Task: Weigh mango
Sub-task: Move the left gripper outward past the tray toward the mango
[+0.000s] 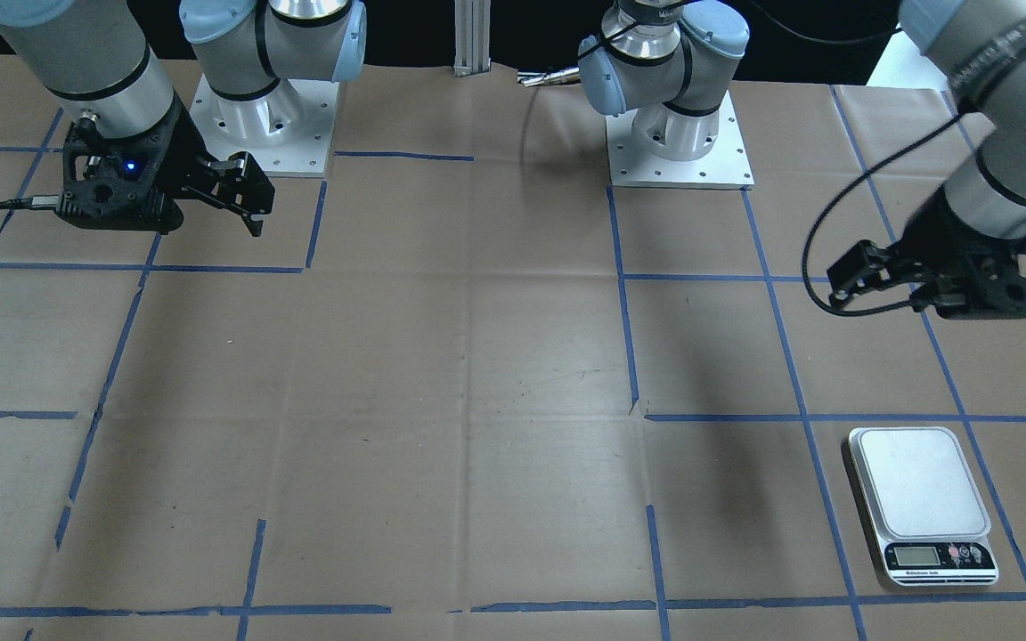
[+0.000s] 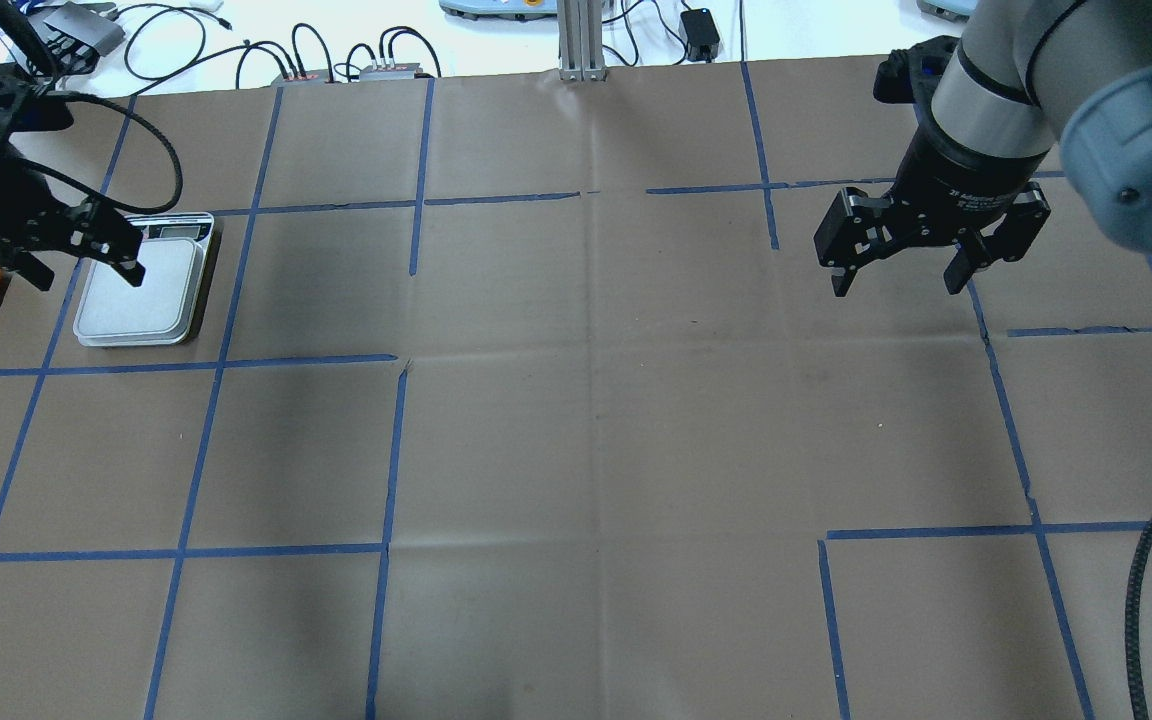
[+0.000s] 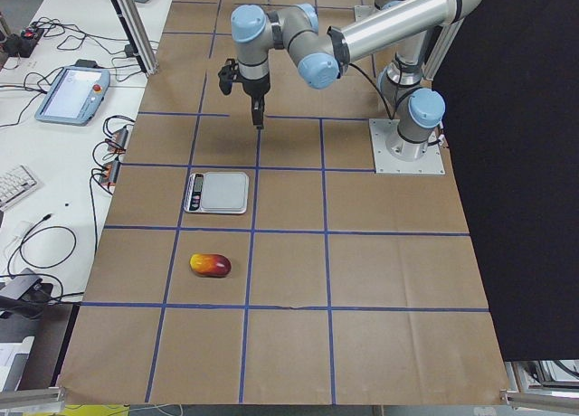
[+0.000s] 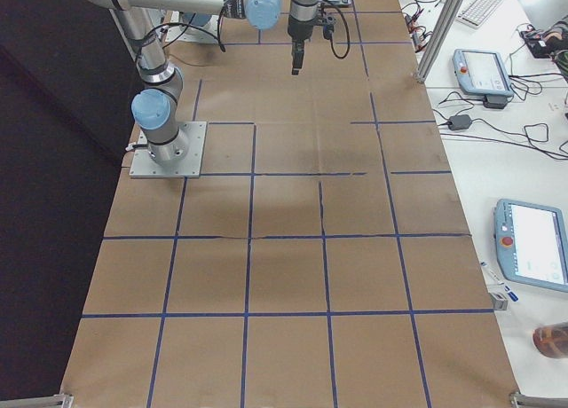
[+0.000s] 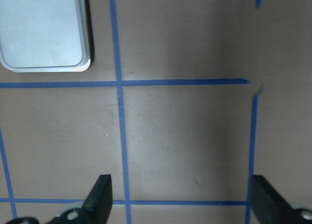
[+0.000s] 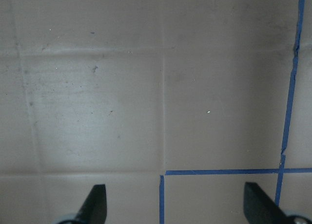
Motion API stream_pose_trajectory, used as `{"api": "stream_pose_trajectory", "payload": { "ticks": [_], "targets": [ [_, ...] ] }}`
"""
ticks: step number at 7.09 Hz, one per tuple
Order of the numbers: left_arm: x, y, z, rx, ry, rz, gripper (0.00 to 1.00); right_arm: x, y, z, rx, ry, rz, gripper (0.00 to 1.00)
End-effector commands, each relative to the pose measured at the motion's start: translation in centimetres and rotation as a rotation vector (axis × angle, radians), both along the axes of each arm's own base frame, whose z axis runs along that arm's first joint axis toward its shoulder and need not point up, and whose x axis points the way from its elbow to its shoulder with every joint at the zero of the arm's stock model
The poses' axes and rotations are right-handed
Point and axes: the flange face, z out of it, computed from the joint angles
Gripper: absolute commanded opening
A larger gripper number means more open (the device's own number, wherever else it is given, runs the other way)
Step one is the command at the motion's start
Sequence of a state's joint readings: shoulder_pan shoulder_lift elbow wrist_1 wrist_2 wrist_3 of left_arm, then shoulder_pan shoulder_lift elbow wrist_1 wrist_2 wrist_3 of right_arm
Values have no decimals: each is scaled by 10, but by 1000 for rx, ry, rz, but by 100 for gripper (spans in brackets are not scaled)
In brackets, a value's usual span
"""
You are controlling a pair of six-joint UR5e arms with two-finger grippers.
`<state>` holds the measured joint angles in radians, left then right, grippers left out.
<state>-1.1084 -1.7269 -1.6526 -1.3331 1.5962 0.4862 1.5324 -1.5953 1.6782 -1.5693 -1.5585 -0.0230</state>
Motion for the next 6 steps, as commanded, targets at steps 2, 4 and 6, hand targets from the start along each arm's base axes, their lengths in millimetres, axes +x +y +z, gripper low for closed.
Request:
{"api": "stream_pose_trajectory", "payload": {
  "ticks": [2, 4, 6],
  "targets": [
    [157, -27, -69, -49, -129, -61, 100, 0, 0, 0, 0, 0, 0, 100],
    [235, -61, -88, -38, -121, -88, 100, 0, 0, 0, 0, 0, 0, 100],
    [303, -103, -124, 64, -23, -94, 100, 0, 0, 0, 0, 0, 0, 100]
  ]
}}
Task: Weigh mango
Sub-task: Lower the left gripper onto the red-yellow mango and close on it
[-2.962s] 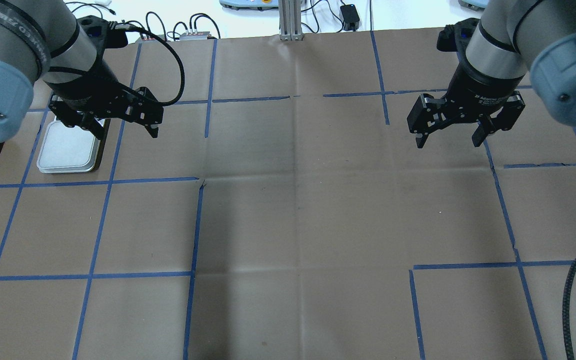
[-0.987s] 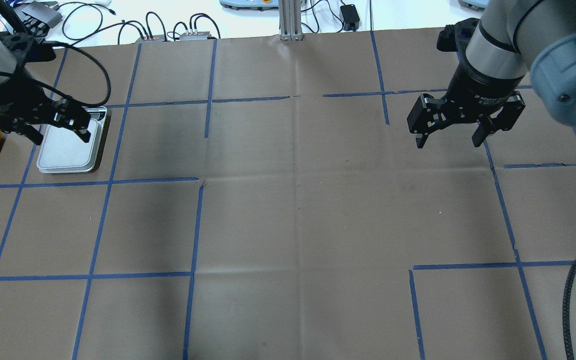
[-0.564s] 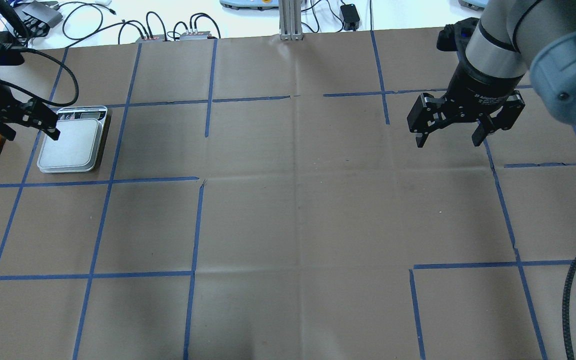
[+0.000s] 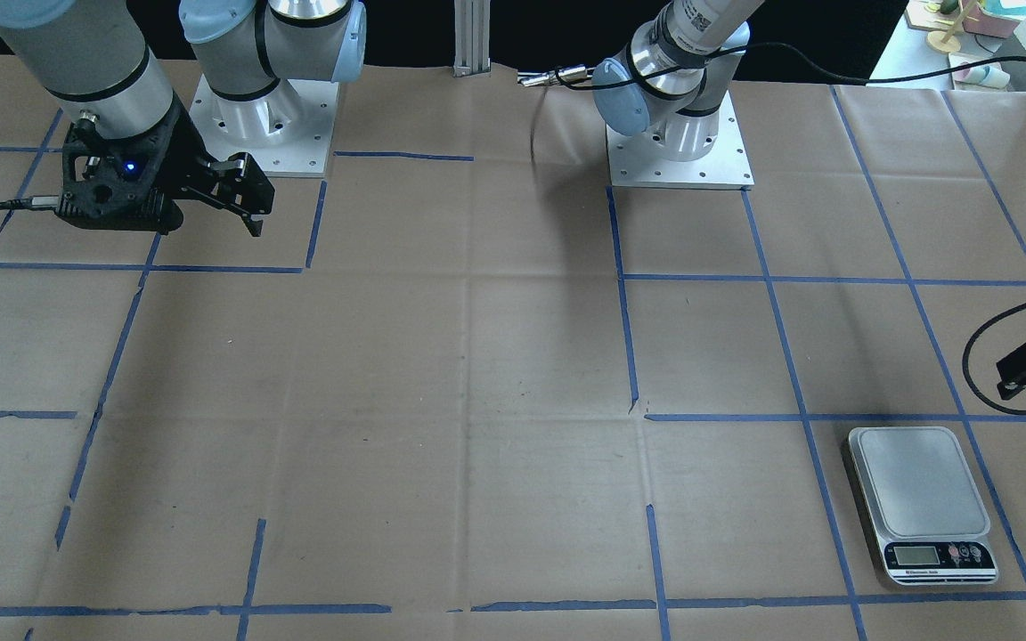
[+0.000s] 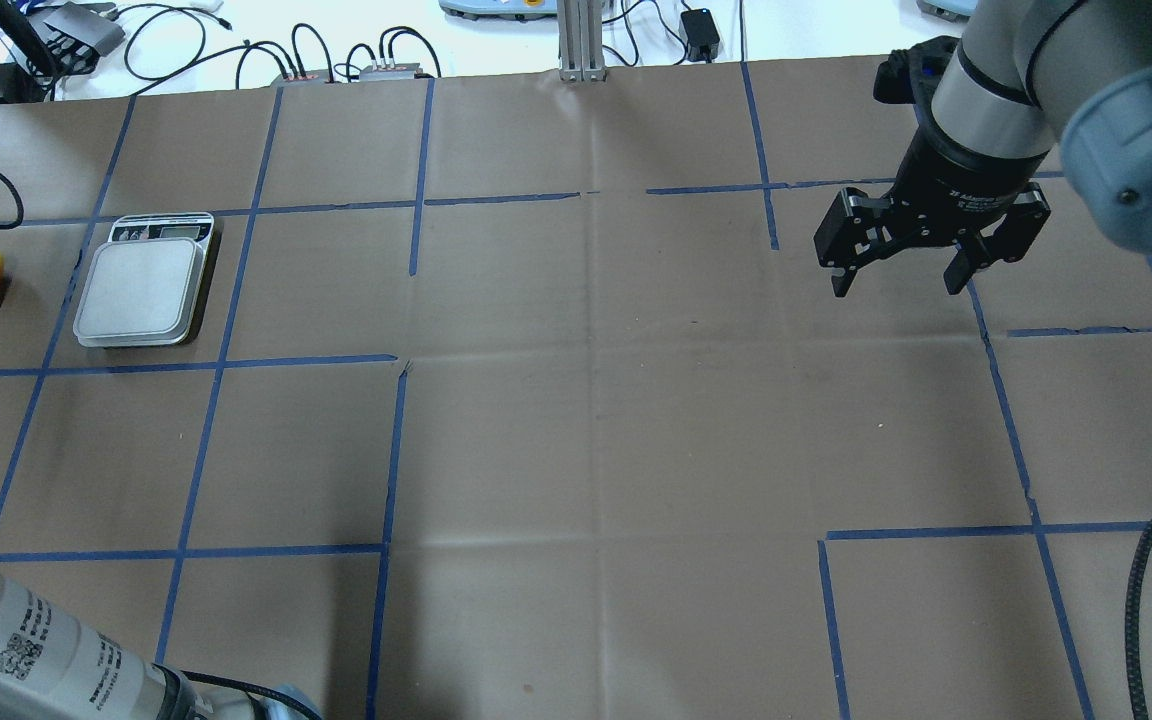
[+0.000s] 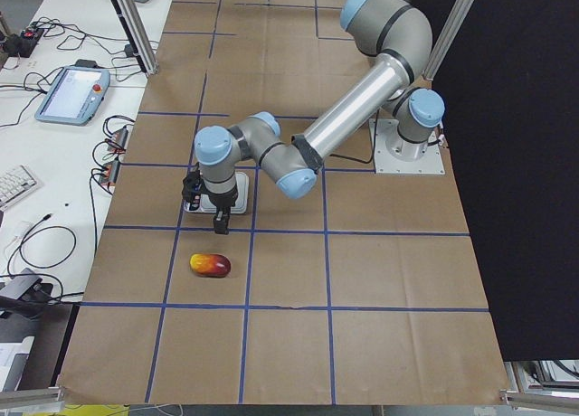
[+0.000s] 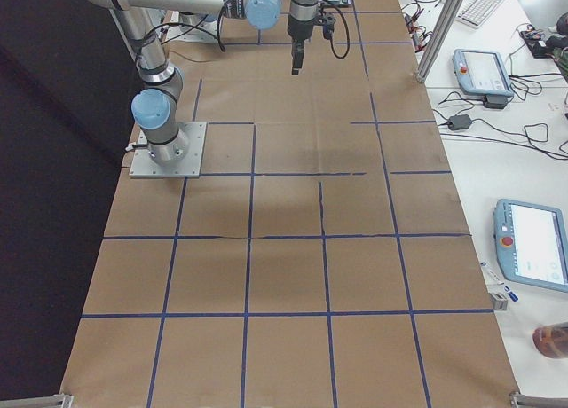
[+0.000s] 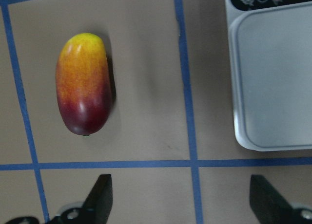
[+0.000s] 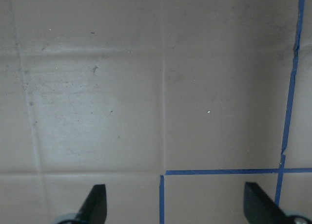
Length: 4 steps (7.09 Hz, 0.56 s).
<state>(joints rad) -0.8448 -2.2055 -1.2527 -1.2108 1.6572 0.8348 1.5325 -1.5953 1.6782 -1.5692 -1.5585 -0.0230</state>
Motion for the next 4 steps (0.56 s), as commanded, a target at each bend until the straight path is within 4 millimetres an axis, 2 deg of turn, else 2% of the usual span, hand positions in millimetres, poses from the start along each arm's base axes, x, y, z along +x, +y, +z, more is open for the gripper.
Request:
{"api": "stream_pose_trajectory", "payload": {
  "ticks": [1, 2, 4],
  "targets": [
    [62, -49, -35, 50, 64, -44, 100, 0, 0, 0, 0, -1, 0, 100],
    [66, -61, -51, 10, 165, -37, 100, 0, 0, 0, 0, 0, 0, 100],
    [76, -60, -61, -6, 174, -28, 100, 0, 0, 0, 0, 0, 0, 100]
  ]
}}
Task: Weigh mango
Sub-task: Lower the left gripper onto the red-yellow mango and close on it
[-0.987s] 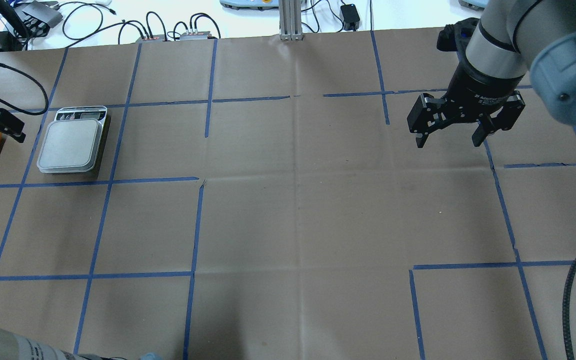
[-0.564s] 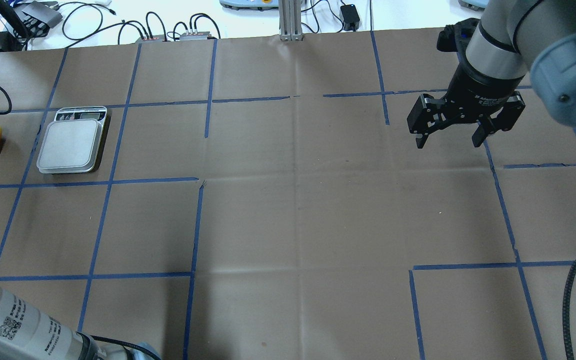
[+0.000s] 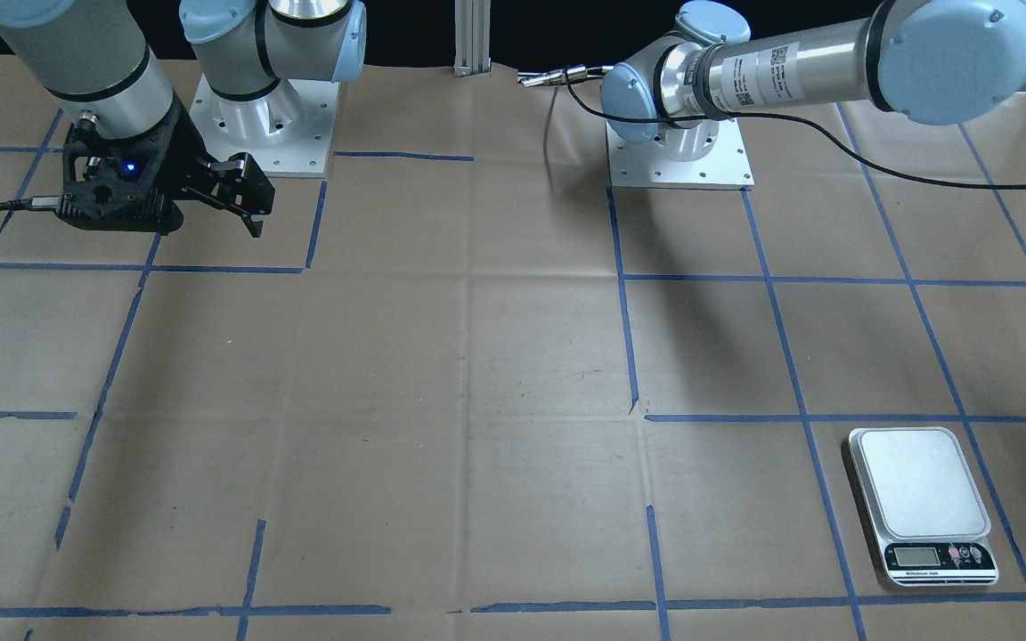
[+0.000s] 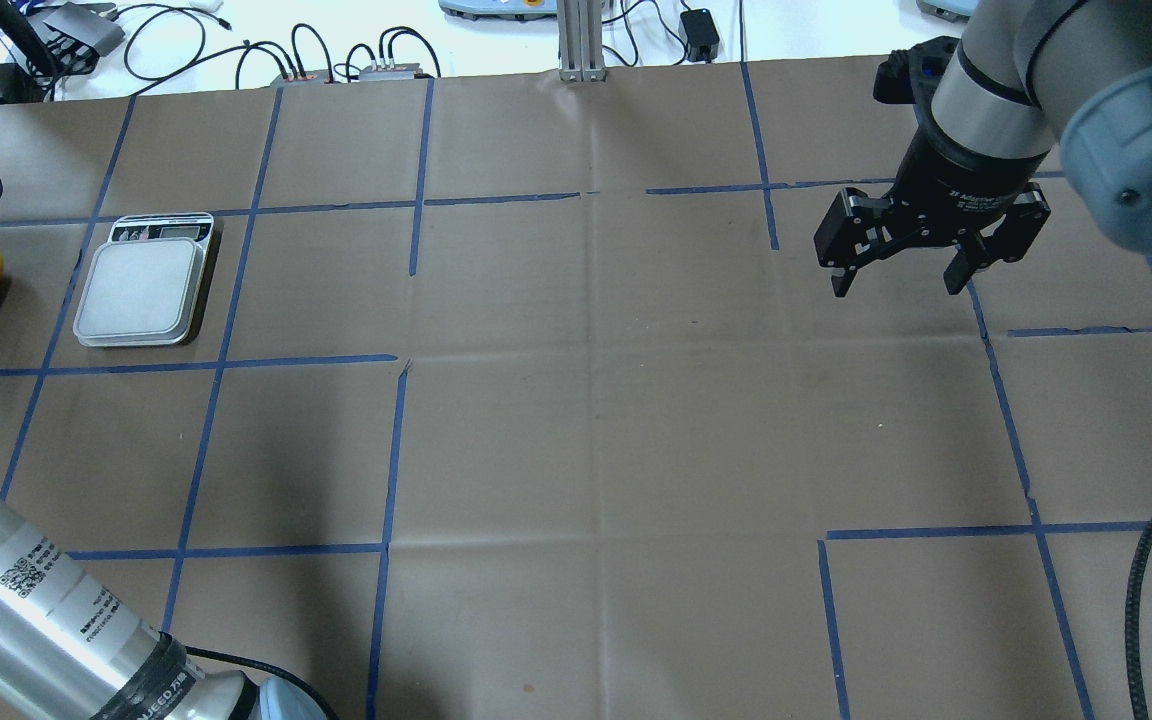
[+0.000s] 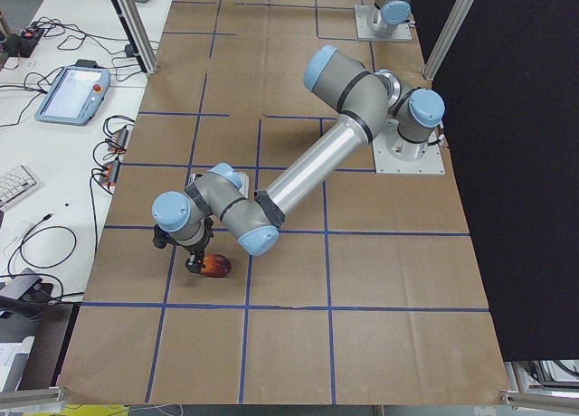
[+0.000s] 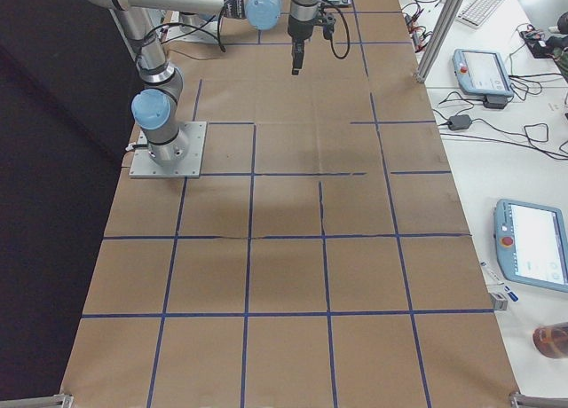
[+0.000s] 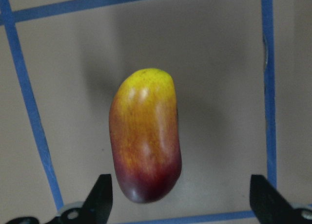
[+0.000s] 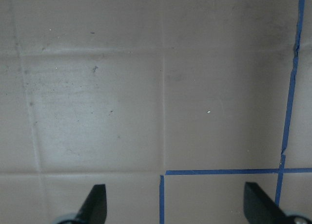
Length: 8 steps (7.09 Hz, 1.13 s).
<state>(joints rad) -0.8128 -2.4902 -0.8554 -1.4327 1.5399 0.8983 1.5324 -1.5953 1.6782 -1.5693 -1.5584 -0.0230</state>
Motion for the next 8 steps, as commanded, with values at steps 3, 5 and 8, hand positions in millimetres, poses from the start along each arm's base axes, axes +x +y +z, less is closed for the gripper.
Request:
{"api": "stream_pose_trajectory", "payload": {
  "ticks": [3, 5, 8],
  "targets": [
    [9, -6, -18, -9, 12, -18, 100, 0, 0, 0, 0, 0, 0, 100],
    [13, -6, -31, 7, 0, -58, 100, 0, 0, 0, 0, 0, 0, 100],
    [19, -1, -51, 33, 13, -51, 100, 0, 0, 0, 0, 0, 0, 100]
  ]
}}
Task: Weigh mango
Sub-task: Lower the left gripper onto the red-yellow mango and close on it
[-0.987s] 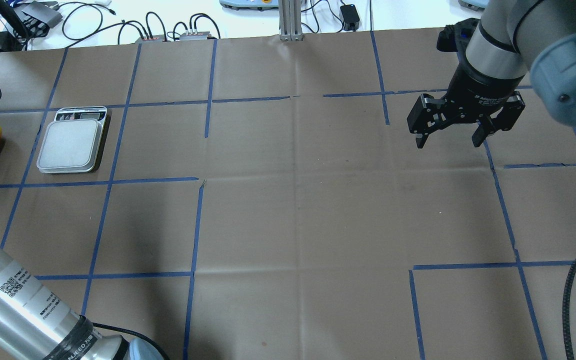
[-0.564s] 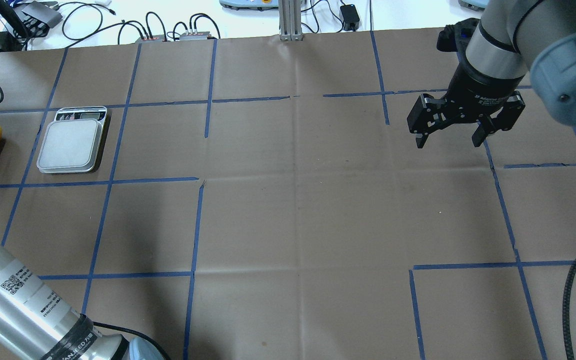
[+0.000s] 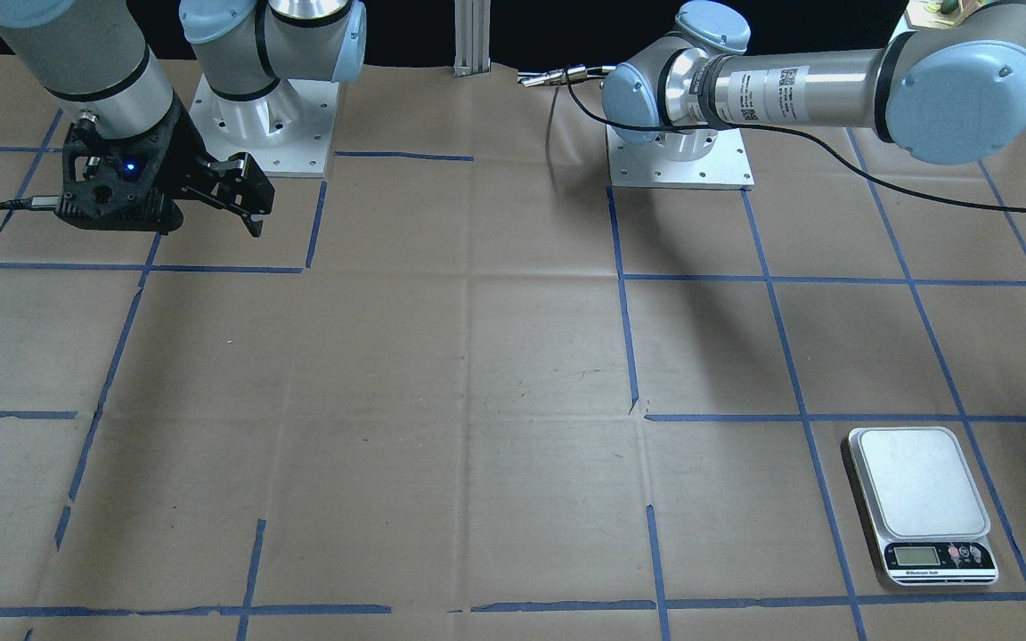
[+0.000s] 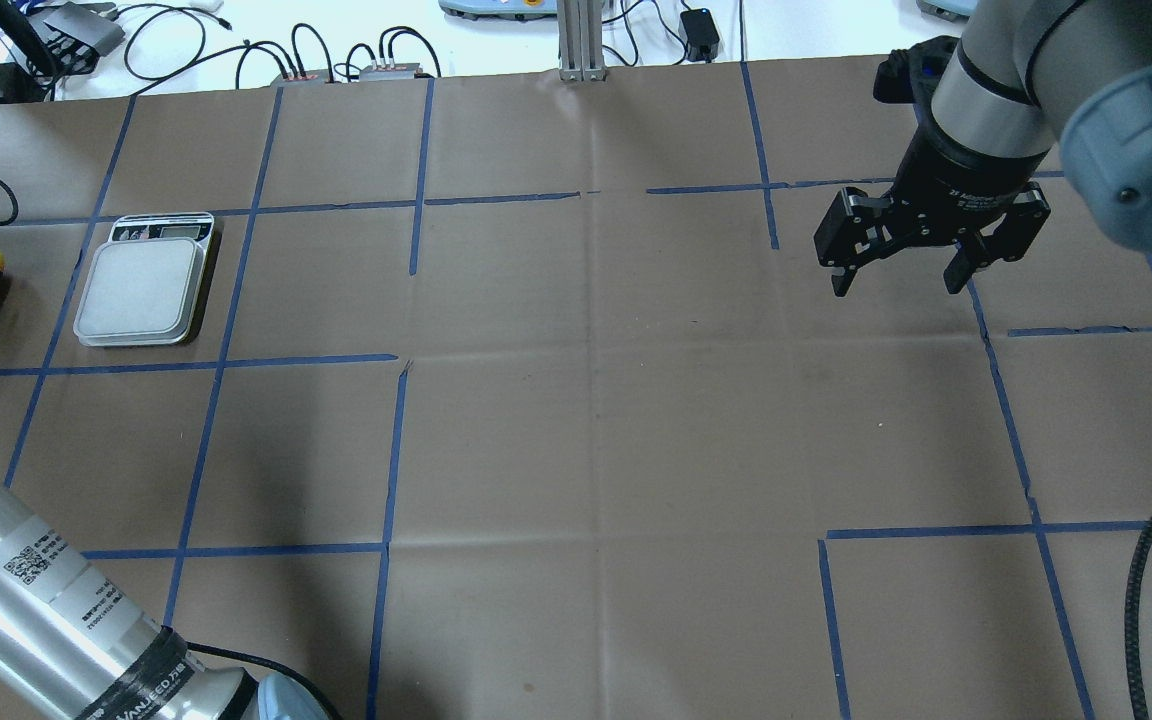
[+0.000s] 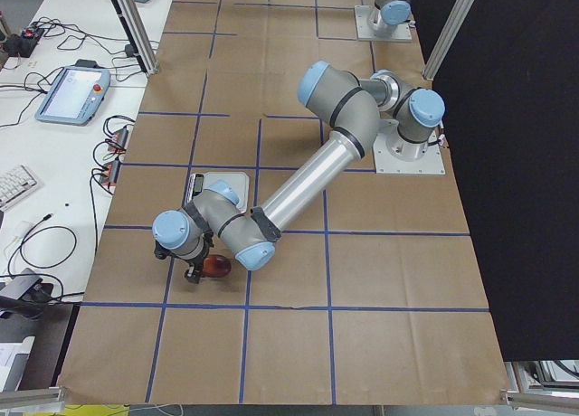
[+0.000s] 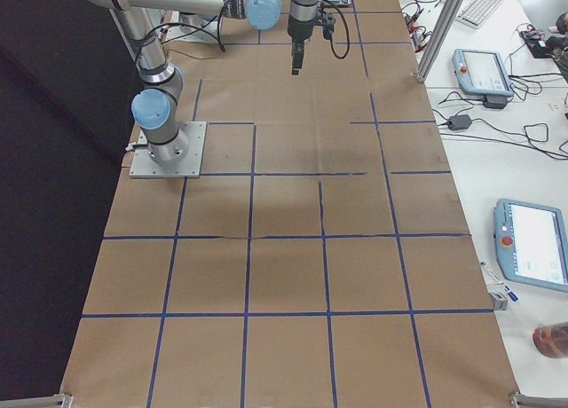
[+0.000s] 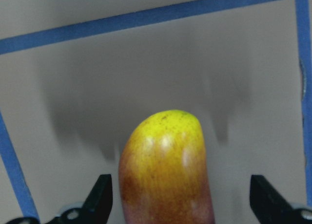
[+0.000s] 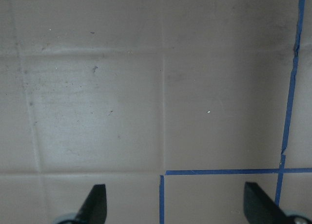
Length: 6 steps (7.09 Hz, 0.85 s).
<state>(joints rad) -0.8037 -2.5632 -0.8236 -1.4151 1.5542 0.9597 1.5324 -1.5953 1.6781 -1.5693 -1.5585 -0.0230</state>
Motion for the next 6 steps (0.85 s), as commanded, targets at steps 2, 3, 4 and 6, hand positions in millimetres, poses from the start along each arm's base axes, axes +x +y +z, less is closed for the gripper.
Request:
{"api": "stream_pose_trajectory", "payload": {
  "ticks": [2, 3, 4, 6],
  "targets": [
    [6, 7, -11, 34, -5, 1, 67, 0, 0, 0, 0, 0, 0, 100],
    [7, 9, -10, 52, -13, -12, 19, 0, 0, 0, 0, 0, 0, 100],
    [8, 11, -9, 77, -33, -15, 7, 0, 0, 0, 0, 0, 0, 100],
    [-28, 1, 12, 112, 11, -17, 7, 0, 0, 0, 0, 0, 0, 100]
  ]
}}
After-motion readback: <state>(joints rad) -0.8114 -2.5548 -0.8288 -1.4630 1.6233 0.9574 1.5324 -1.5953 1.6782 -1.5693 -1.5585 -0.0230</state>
